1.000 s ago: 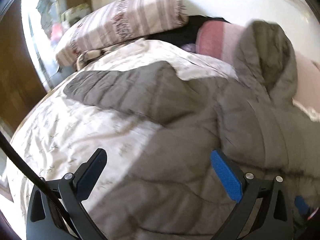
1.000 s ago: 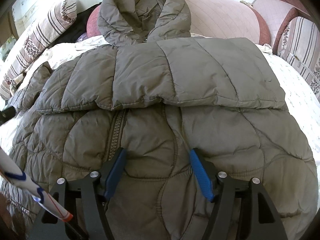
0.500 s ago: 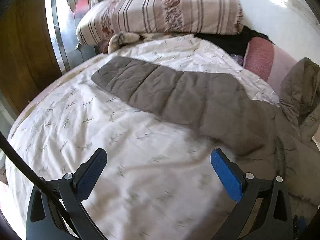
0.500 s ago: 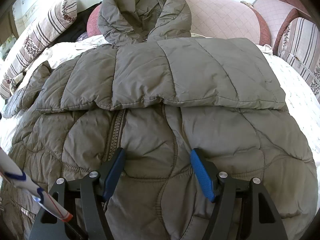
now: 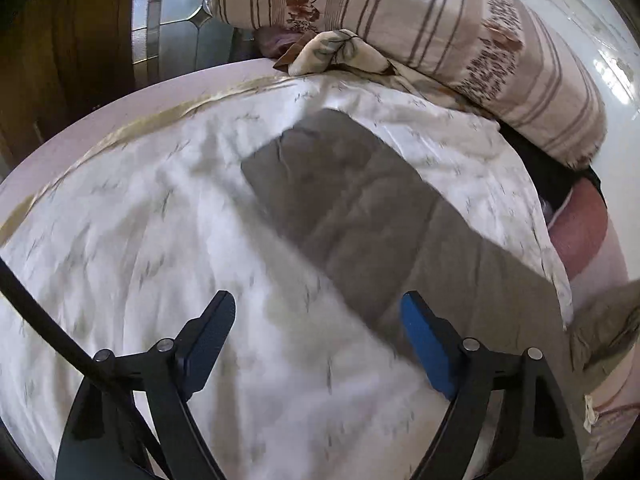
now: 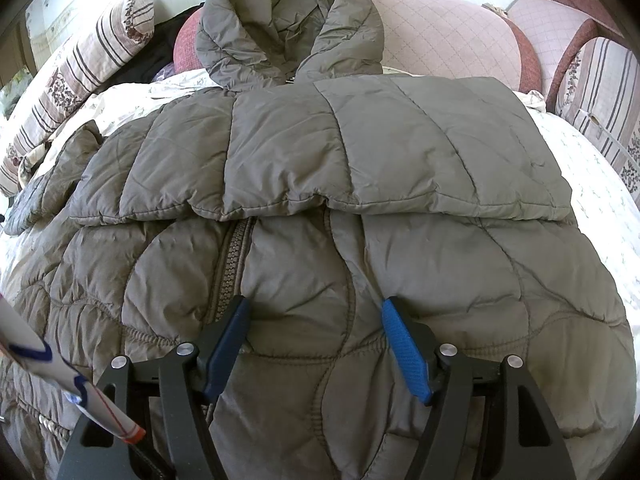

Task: Fold large clothes
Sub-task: 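Close the left tool on the other sleeve cuff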

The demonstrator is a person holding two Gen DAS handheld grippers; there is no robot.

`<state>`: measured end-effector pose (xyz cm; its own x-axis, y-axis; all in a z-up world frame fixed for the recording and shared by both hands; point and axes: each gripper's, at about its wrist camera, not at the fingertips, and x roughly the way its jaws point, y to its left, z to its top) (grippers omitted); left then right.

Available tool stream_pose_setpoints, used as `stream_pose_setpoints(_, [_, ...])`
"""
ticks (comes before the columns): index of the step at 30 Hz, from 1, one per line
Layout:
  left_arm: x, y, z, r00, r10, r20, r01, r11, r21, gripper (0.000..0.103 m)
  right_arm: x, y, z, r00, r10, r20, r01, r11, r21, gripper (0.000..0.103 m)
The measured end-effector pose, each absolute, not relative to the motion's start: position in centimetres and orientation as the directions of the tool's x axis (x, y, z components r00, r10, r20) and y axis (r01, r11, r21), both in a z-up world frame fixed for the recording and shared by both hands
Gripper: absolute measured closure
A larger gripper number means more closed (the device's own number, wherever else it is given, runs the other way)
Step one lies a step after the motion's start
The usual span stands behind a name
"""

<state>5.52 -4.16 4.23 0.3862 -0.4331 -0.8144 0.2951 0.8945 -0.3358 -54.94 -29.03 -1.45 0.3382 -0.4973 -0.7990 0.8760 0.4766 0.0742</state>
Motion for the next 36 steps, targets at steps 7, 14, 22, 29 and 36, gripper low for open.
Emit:
stream_pose_setpoints(7, [10.1,-4.4,1.6,0.352,-0.479,-0.804,0.207,0.878,-0.432,0.029,-54.9,-29.1,-1.4,0.340,-0.497,-0.798,0.876,0.476,0.076,0.029])
stream_pose_setpoints(14, [10.5,-6.3,1.3,0.458,-0.427,-0.779,0.213,0.904,-0.371,0.058,-55.0,-29.1,-1.5,0.340,-0.498,-0.798,0.876,0.476,0.076,0.029])
stream_pose_setpoints(22, [8.2,-5.8,4.3,0.520,-0.438,-0.733,0.266,0.899,-0.348,0.090,-55.0,-29.2,-1.4,0.346,-0.495,-0.797,0.876,0.476,0.085,0.029])
stream_pose_setpoints(29, [2.3,-7.4,12.4,0.560,-0.523,-0.643,0.417,0.848,-0.326,0.090,-56.7,-29.1,0.2,0.428,-0.488,-0.761,0.865,0.464,0.189,0.029])
stream_pose_setpoints(36, [-9.0,-12.5,20.7,0.507,-0.657,-0.558,0.636,0.722,-0.273,0.090,-61.5,-28.5,4.9,0.463,-0.634,-0.620,0.886,0.359,0.294,0.024])
